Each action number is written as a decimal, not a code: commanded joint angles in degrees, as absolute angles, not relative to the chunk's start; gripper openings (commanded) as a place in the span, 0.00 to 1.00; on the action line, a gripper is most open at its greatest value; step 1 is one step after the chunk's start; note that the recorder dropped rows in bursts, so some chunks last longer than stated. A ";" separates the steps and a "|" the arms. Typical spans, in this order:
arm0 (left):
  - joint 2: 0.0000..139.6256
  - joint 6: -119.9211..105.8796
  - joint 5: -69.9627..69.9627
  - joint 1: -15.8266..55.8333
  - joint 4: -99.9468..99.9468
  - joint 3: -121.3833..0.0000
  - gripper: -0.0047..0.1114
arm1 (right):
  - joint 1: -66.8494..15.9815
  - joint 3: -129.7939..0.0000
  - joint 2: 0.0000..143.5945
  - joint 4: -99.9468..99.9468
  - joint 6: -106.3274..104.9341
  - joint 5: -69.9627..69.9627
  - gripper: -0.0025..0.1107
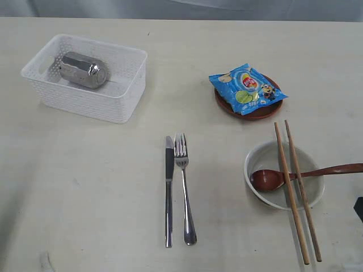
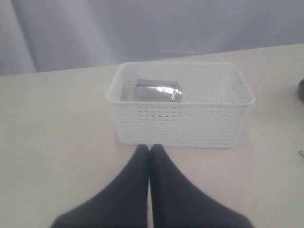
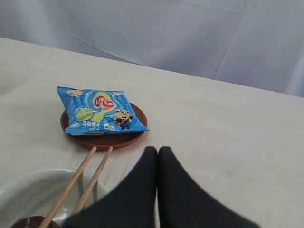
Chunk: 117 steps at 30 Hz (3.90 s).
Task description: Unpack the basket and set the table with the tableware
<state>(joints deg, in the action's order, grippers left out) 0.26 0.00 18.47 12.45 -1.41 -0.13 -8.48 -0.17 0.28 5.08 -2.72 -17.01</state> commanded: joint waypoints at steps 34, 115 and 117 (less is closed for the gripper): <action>72.50 -3.81 35.15 12.70 30.70 -53.07 0.43 | -8.17 0.00 0.00 5.06 -2.23 -17.07 0.03; 115.96 -43.38 36.14 11.36 58.46 -77.15 0.50 | -8.17 0.00 0.00 5.06 -2.08 -17.07 0.03; 115.96 -44.15 36.25 11.36 60.28 -77.15 0.50 | -8.17 0.00 0.00 5.06 -2.08 -17.07 0.03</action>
<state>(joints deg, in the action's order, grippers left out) 116.02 -40.71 35.89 11.11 55.15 -77.43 -8.48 -0.17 0.28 5.08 -2.31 -17.14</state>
